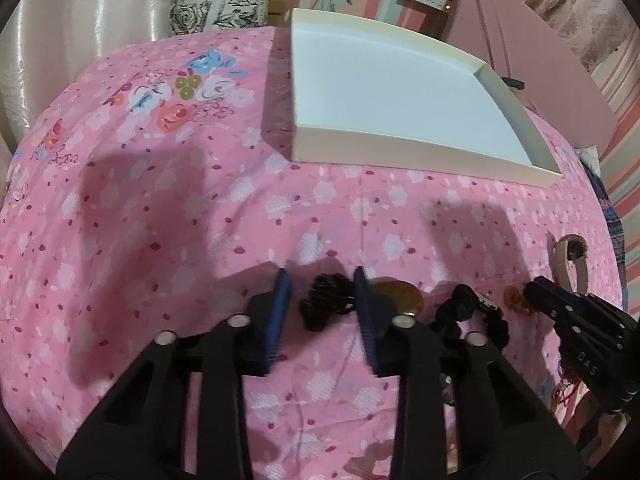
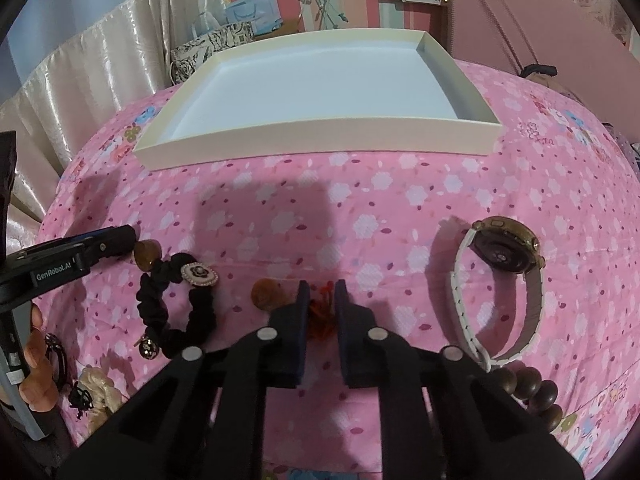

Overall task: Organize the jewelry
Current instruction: 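Grasp and lift the hair clip with left tool while right tool lifts the red charm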

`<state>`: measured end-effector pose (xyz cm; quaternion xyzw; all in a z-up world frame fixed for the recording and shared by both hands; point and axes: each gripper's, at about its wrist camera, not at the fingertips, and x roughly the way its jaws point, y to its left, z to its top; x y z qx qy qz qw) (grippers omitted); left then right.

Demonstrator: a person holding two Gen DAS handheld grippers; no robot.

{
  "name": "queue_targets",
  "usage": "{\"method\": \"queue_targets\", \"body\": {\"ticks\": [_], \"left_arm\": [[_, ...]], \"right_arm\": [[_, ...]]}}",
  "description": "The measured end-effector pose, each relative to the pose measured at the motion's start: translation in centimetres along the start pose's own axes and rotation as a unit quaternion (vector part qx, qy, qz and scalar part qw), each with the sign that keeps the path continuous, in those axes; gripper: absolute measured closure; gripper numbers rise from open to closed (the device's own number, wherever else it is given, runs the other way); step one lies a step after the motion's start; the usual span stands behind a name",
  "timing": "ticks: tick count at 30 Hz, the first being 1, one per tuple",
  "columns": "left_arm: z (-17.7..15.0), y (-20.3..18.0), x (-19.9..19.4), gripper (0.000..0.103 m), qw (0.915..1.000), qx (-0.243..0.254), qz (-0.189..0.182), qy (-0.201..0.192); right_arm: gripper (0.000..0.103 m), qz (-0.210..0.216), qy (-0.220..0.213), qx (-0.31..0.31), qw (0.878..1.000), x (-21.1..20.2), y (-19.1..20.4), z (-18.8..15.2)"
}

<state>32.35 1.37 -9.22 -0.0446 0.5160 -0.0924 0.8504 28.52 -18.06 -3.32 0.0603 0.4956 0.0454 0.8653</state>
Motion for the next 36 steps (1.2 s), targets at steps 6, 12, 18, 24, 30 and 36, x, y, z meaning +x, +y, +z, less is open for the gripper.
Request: {"method": "queue_targets", "body": {"ticks": [6, 12, 18, 24, 30, 36], "left_arm": [[-0.3, 0.1, -0.1, 0.084, 1.0000, -0.005, -0.006, 0.001], [-0.4, 0.7, -0.5, 0.087, 0.9997, -0.020, -0.017, -0.001], [-0.3, 0.1, -2.0, 0.087, 0.9997, -0.014, -0.012, -0.015], [1.3, -1.1, -3.9, 0.087, 0.9998, 0.000, -0.003, -0.018], [4.3, -2.4, -5.8, 0.087, 0.9995, 0.012, -0.003, -0.030], [8.3, -4.1, -6.4, 0.087, 0.9986, 0.023, -0.007, -0.047]], "right_arm": [[0.095, 0.000, -0.010, 0.006, 1.000, -0.4, -0.5, 0.0], [0.095, 0.007, -0.029, 0.008, 1.000, -1.3, -0.6, 0.3], [0.096, 0.021, -0.027, 0.011, 0.999, -1.7, -0.5, 1.2], [0.096, 0.047, -0.017, 0.020, 0.999, -2.2, -1.1, 2.9], [0.096, 0.055, -0.027, 0.012, 0.998, -3.6, -1.3, 5.6], [0.096, 0.053, -0.053, 0.012, 0.997, -4.8, -1.9, 10.5]]}}
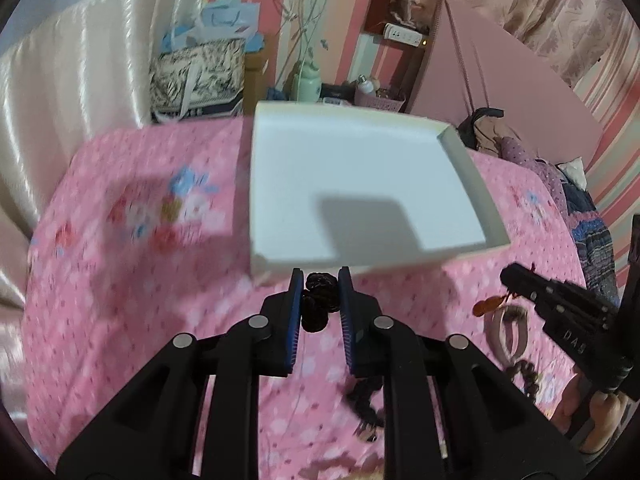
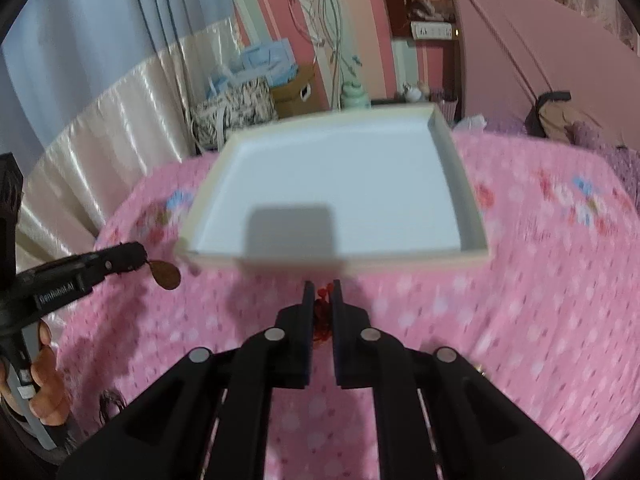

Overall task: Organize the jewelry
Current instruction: 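Grasp and lift the hair clip with left tool while right tool lifts the red charm, then lower both held items into the white tray and open both tools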

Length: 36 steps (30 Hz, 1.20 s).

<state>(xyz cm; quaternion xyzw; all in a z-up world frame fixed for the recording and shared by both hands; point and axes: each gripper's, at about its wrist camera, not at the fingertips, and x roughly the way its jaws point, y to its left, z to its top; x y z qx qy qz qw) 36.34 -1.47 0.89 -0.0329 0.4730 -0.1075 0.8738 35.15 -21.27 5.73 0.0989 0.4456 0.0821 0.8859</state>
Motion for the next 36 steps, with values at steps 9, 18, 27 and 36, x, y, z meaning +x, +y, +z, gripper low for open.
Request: {"method": "queue_targets", "body": {"ticks": [9, 18, 27, 36], "left_arm": [[6.7, -1.1, 4.9, 0.087, 0.9996, 0.012, 0.024, 0.004], [11.7, -0.7, 12.6, 0.087, 0.9992, 0.009, 0.035, 0.019], [14.3, 0.2, 17.5, 0.087, 0.9974, 0.014, 0.069, 0.016], [13.8, 0.7, 19.3, 0.087, 0.9969, 0.010, 0.072, 0.031]], "right_arm": [[0.096, -0.016, -0.015, 0.005, 1.000, 4.8, -0.4, 8.1], [0.096, -0.033, 0.003, 0.000, 0.999, 13.3, -0.5, 13.2], [0.096, -0.061, 0.035, -0.001, 0.998, 18.6, -1.9, 14.8], [0.096, -0.038, 0.064, 0.018, 0.997, 21.0, -1.8, 13.8]]}}
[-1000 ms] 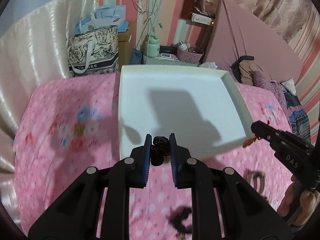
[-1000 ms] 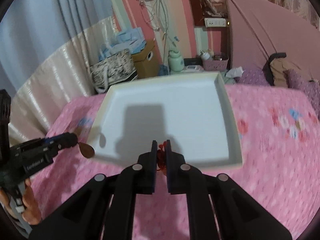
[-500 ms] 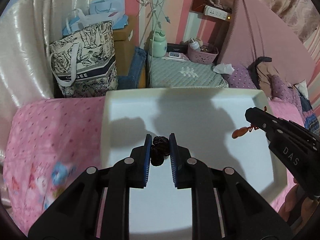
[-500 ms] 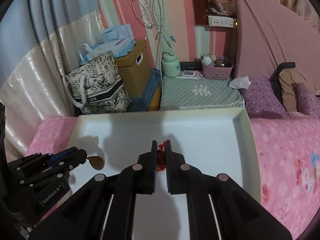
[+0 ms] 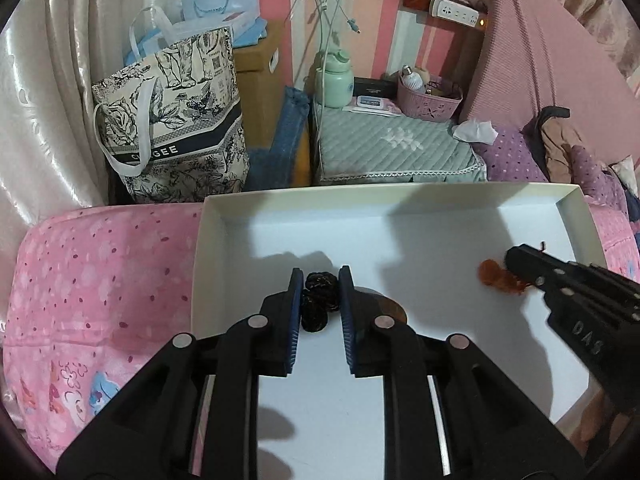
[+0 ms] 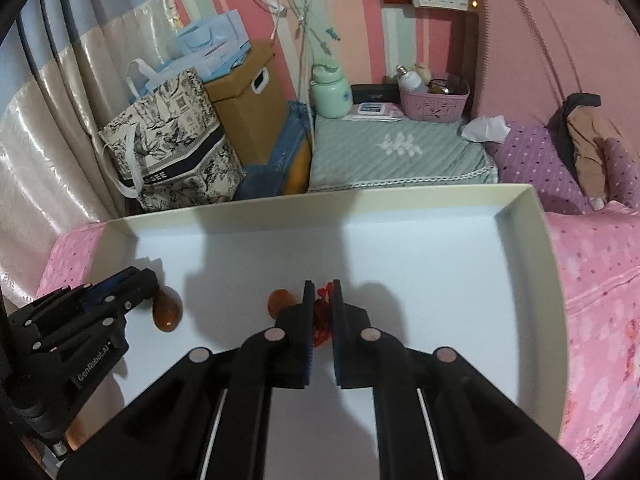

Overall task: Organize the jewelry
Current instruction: 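Lower both held items into the white tray and open both tools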

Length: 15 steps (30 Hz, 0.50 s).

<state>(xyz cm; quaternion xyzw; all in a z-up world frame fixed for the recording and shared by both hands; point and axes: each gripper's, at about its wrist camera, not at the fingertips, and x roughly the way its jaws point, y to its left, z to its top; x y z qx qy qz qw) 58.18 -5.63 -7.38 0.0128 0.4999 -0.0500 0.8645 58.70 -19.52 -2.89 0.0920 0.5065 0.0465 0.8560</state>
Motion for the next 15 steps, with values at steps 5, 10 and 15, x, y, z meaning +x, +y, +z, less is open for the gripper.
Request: {"method": "queue_targets", "body": {"ticks": [5, 10, 15], "left_arm": [[-0.3, 0.4, -0.2, 0.085, 1.0000, -0.006, -0.005, 0.001], [-0.9, 0.7, -1.9, 0.068, 0.9997, -0.015, -0.019, -0.001], [-1.9, 0.2, -7.3, 0.039, 0.9988, -0.004, -0.029, -0.039]], "right_arm": [[0.094, 0.001, 0.000, 0.002, 1.000, 0.1, 0.0, 0.0], [0.042, 0.001, -0.013, 0.016, 1.000, -1.7, -1.4, -0.2], [0.042, -0.007, -0.036, 0.011, 0.999, -6.3, -3.2, -1.1]]}}
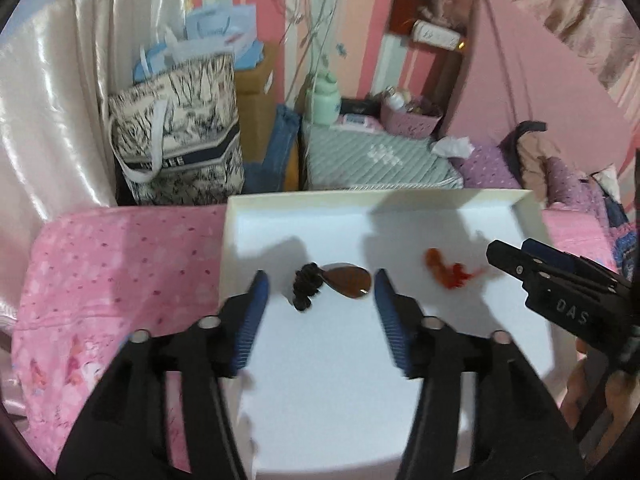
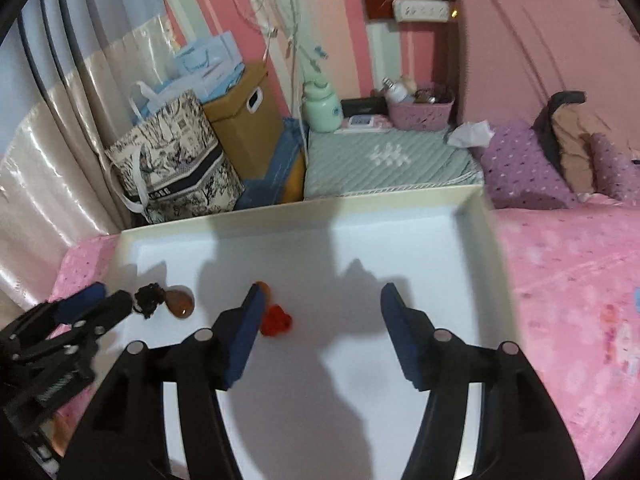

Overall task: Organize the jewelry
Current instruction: 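Lower both held items into the white tray and open both tools, then move left tool to the black beaded bracelet while right tool moves to the white-strap watch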

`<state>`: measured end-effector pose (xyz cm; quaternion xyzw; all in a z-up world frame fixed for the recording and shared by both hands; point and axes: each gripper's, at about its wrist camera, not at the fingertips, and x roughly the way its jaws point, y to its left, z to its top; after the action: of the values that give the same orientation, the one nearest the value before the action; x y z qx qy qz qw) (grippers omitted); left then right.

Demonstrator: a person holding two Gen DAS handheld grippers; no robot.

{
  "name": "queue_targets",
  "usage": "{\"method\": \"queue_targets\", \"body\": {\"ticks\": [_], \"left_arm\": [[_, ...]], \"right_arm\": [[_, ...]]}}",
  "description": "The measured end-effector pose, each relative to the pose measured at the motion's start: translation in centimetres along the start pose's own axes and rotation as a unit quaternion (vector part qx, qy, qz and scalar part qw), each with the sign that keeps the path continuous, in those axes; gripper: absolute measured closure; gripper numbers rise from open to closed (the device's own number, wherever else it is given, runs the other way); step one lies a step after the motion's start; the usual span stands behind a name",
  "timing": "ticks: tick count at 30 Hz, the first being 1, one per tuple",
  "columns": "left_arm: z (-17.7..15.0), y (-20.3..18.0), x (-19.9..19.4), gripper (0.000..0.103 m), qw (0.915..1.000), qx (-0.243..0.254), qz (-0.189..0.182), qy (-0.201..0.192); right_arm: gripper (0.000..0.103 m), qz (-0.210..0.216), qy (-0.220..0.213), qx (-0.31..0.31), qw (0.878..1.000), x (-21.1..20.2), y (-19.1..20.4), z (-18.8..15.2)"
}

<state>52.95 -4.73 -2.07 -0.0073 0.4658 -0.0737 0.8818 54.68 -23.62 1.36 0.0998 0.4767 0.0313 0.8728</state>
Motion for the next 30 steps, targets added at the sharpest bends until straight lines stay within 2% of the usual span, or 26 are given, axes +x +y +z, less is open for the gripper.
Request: {"method": "queue_targets", "body": {"ticks": [1, 2, 3, 6, 11, 16, 22, 26, 30], "left_arm": [[-0.2, 0.0, -1.5, 0.035, 0.9999, -0.001, -0.004, -0.010], [-0.4, 0.1, -2.5, 0.024, 0.9998, -0.002, -0.007, -0.017], [-0.7, 0.2, -4.3, 0.014, 0.9995, -0.001, -0.013, -0.028], [-2.2, 0.4, -8.4, 0.003, 0.9983, 0.001, -0.008, -0.057], [-5.2, 0.4, -13.2, 0.003, 0.9979, -0.002, 0.007, -0.064], [-10.0, -0.1, -17.2, 0.003, 0.9962, 0.004, 0.030, -0.081], [-15.6, -0.6, -18.9, 0.003, 0.9969, -0.002, 0.010, -0.078], [-18.4, -1.4, -18.6, 0.003, 0.9978, 0.002, -0.002, -0.066], [-21.0, -2.2, -17.6, 0.003, 0.9974, 0.010, 0.004, -0.071]], "right_arm": [[0.042, -0.008, -0.009, -0.011, 1.000, -1.6, -0.2, -0.3], [0.039, -0.014, -0.017, -0.019, 1.000, -3.0, -0.4, -0.7], [0.032, -0.019, -0.025, -0.026, 0.999, -4.2, -0.6, -1.0], [0.013, -0.034, -0.060, -0.044, 0.997, -8.8, -1.3, -2.6], [0.011, -0.046, -0.086, -0.053, 0.994, -15.5, -2.5, -6.8], [0.011, -0.036, -0.099, -0.037, 0.994, -19.5, -3.3, -11.7], [0.011, -0.051, -0.105, -0.043, 0.992, -21.4, -3.3, -17.3], [0.011, -0.057, -0.109, -0.031, 0.992, -21.6, -3.6, -19.9], [0.011, -0.067, -0.116, -0.021, 0.991, -20.9, -4.3, -21.9]]}}
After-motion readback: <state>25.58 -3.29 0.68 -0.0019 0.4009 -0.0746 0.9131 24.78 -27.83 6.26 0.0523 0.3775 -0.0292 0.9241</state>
